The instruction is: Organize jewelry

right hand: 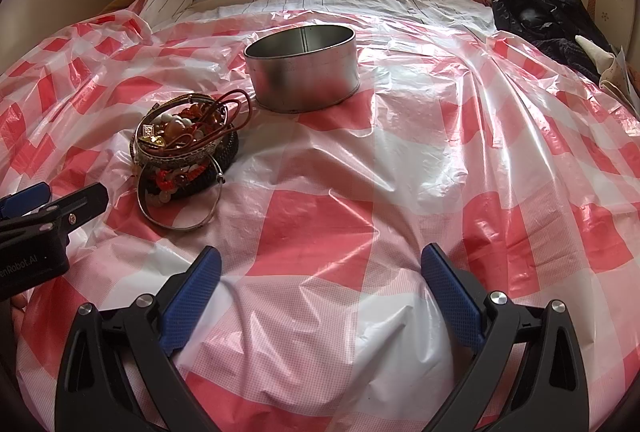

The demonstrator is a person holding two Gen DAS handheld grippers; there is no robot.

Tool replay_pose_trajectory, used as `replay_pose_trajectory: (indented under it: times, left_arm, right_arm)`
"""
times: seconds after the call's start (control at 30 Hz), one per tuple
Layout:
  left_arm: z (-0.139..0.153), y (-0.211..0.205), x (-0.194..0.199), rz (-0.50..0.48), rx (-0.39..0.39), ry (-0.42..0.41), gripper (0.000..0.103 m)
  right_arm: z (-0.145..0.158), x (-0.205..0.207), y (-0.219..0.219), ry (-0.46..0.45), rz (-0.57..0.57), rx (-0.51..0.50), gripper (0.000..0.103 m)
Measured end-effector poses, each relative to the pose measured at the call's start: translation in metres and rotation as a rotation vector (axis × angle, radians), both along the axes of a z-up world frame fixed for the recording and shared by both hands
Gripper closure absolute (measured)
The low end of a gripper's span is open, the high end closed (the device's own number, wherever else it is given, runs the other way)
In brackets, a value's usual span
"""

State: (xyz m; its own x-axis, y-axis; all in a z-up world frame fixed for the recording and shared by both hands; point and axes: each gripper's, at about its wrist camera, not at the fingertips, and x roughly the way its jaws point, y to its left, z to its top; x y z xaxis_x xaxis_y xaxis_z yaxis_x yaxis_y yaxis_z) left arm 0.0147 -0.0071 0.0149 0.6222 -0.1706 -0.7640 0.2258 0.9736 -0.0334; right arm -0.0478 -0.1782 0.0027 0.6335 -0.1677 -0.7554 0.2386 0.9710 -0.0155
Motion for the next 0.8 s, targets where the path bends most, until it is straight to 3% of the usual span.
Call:
replay_pose_trajectory:
  times: [0.3,0.4,0.57,0.73,0.8]
  left_arm:
    - [-0.002,0.000,0.001,0.000,0.013,0.023,0.007]
    - [0.002,0.000,0.003,-0.013,-0.015,0.031,0.007]
    - [0.022,-0.018,0.007,-0.121,-0.049,0.008,0.007]
    - [0.036,-0.033,0.020,-0.187,-0.132,0.007,0.008]
    - [0.037,-0.038,0.025,-0.191,-0.147,0.010,0.018]
  right_arm:
    - [0.000,0.000,0.000,-0.001,0.000,0.002,0.007]
    - [0.000,0.000,0.000,-0.002,0.001,0.004,0.007]
    - [0.001,0.000,-0.001,-0.012,0.003,0.015,0.007]
    - [0.001,0.002,-0.003,-0.011,0.007,0.030,0.007]
    - [0.001,0.002,-0.003,-0.011,0.008,0.030,0.007]
